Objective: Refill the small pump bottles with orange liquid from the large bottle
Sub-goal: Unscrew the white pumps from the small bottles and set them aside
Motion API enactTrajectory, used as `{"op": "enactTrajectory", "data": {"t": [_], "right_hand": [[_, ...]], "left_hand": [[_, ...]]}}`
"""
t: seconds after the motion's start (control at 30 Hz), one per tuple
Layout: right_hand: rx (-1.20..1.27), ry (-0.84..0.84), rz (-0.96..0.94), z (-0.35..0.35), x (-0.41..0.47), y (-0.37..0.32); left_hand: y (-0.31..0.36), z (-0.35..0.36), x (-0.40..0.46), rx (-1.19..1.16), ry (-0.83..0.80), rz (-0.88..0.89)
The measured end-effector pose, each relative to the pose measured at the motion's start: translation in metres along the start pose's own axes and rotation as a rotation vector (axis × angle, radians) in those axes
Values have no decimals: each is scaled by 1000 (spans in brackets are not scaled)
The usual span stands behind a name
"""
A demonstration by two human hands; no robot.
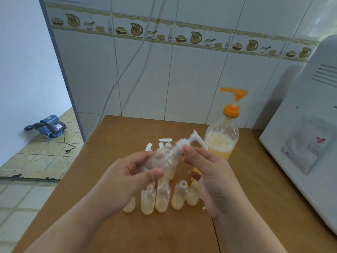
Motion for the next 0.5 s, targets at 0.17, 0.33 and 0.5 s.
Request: {"op": "enactTrajectory", "data": {"t": [0.17,0.33,0.5], "right_hand": [[65,-9,-13,-4,1,-3],[-12,22,-56,-9,1,-11],[83,193,-202,-39,3,-35]], "left_hand": [[-6,8,2,-89,21,16],[-14,11,4,25,31,-18],[-8,-4,6,328,184,52]]}}
Point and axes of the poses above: each hand's wrist, its own x-axis towards the middle knuckle, its own z-axis out of the palm, y = z × x, the point moved 8 cm from there along x, towards the middle knuckle, and after that the axes turned 1 degree about -x, right-handed, at the moved point
